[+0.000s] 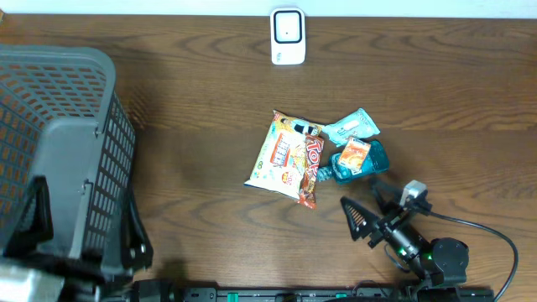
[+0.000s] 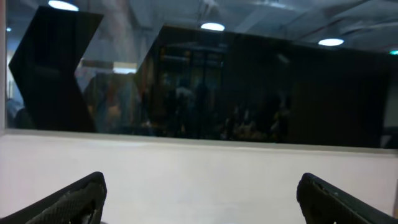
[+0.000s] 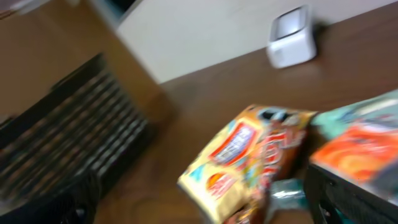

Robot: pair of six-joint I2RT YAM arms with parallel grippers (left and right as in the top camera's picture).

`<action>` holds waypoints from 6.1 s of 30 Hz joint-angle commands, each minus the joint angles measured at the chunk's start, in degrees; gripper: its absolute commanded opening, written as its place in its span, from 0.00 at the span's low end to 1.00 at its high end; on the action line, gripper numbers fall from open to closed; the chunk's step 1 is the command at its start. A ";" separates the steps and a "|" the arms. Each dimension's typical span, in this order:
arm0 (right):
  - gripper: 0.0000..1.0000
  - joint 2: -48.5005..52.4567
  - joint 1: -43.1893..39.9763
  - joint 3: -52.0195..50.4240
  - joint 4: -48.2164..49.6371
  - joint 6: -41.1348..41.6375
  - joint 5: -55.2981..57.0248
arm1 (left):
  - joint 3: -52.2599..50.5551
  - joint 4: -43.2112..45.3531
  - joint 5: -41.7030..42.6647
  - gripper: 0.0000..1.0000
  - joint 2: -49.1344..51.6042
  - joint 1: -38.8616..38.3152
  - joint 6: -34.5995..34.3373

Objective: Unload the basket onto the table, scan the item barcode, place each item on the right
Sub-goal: 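Reach the right gripper to the tissue pack on the bottle and grasp it, then lift the tissue pack with the right gripper and rotate it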

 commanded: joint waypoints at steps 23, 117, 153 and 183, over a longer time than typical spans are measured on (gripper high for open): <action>0.80 1.05 0.22 -0.07 -0.26 20.55 4.70 | -0.92 -3.37 2.21 0.98 -14.99 -6.80 -1.20; 0.01 86.53 6.51 12.96 45.07 34.53 25.94 | -0.92 -5.95 1.99 0.98 -15.28 -7.06 -1.14; 0.01 83.06 -4.15 12.87 53.53 76.24 -49.90 | -0.92 -5.81 1.53 0.98 -15.23 -6.99 0.13; 0.01 83.06 -2.82 12.87 53.40 79.62 -47.91 | -19.26 6.95 -11.56 0.98 -10.86 -6.91 -0.96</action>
